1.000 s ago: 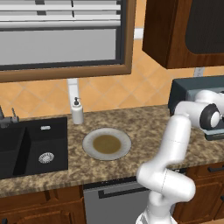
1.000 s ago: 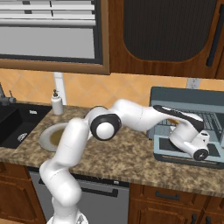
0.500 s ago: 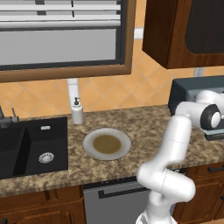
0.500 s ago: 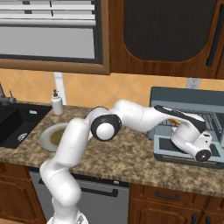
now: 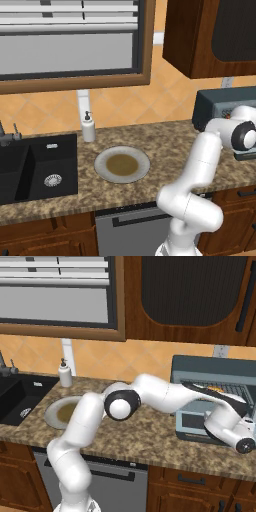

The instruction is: Pick up the kebab skewer and baguette bread, and place them inside the toaster oven. Close the toaster oven door and start by setting the timer.

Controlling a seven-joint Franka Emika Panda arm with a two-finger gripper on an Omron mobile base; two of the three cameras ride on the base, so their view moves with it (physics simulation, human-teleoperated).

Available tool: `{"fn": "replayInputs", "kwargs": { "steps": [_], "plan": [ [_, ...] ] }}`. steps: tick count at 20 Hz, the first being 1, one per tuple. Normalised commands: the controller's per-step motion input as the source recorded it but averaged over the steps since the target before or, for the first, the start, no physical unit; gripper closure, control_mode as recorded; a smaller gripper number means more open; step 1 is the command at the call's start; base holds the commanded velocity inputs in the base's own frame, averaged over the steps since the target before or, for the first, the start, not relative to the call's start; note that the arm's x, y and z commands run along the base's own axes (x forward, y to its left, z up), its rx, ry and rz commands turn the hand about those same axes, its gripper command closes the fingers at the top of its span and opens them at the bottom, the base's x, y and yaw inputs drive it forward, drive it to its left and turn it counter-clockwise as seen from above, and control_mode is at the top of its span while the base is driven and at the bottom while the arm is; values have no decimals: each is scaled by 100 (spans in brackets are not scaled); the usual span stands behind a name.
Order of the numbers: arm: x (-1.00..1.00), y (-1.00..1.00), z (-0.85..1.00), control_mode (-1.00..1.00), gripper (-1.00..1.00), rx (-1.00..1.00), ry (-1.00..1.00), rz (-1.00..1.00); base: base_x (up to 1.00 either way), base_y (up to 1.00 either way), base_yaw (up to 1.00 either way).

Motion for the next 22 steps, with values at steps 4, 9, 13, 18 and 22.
{"fn": "replayInputs", "kwargs": {
  "steps": [4,9,13,18,22],
  "plan": [
    [-76,-13,-14,-100,-100,0,17,0,0,0,0],
    [-84,0,-33,-100,-100,0,18,0,0,0,0],
    [-69,7,-30,-100,-100,0,18,0,0,0,0],
    [-48,5,-18,-100,-100,0,18,0,0,0,0],
    [-7,11,-15,-100,-100,0,7,0,0,0,0]
  ]
}}
